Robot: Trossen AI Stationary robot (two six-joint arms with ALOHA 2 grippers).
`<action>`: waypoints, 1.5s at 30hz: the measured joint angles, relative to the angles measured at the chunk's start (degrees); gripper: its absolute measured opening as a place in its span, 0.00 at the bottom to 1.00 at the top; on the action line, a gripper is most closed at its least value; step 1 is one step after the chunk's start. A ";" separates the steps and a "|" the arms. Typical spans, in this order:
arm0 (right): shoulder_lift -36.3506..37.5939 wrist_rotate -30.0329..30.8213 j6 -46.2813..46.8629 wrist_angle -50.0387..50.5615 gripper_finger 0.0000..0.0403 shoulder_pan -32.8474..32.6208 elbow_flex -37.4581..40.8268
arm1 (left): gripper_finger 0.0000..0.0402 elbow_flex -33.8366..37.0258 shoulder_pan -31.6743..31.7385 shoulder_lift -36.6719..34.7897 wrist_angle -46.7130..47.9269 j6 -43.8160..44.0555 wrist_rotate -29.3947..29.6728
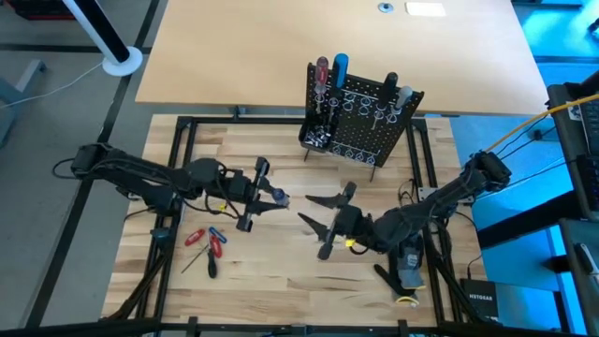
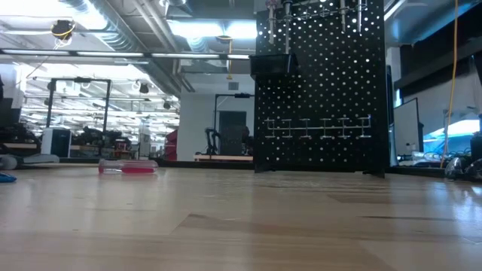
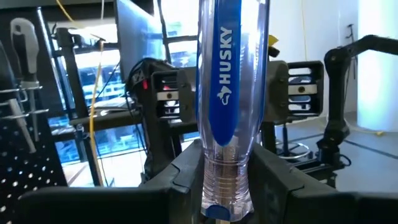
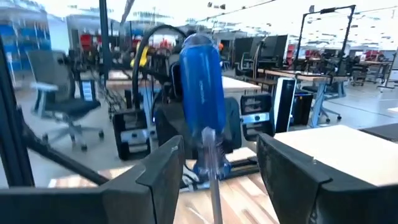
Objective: Hang tools onto peg board
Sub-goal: Hang the blue screwdriver on the black pegboard
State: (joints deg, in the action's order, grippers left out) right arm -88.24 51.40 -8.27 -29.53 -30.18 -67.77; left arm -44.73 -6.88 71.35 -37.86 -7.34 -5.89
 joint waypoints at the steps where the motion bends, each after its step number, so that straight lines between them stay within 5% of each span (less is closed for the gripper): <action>1: -0.35 -0.06 0.08 -1.27 0.50 0.33 0.00 | 0.21 0.00 -0.32 0.00 -0.15 0.01 0.04; 15: -7.59 -7.50 -4.81 -7.46 0.50 6.08 -5.47 | 0.21 0.00 -1.05 0.00 2.36 -1.66 5.43; 25: -10.69 -5.95 -5.49 0.39 0.49 8.48 -11.65 | 0.21 -0.02 -1.09 -0.09 5.63 -1.86 8.22; 34: -10.65 -2.46 -6.92 1.21 0.33 6.76 -12.26 | 0.21 -0.02 -2.29 -0.04 5.55 -3.76 11.70; 45: -10.65 -1.38 -9.68 0.31 0.33 6.51 -12.28 | 0.24 -0.02 -2.63 0.01 4.52 -6.26 12.26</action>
State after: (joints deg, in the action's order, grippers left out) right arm -98.89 50.02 -17.95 -29.22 -23.67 -80.05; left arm -44.75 -9.50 71.36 -33.35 -13.60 6.37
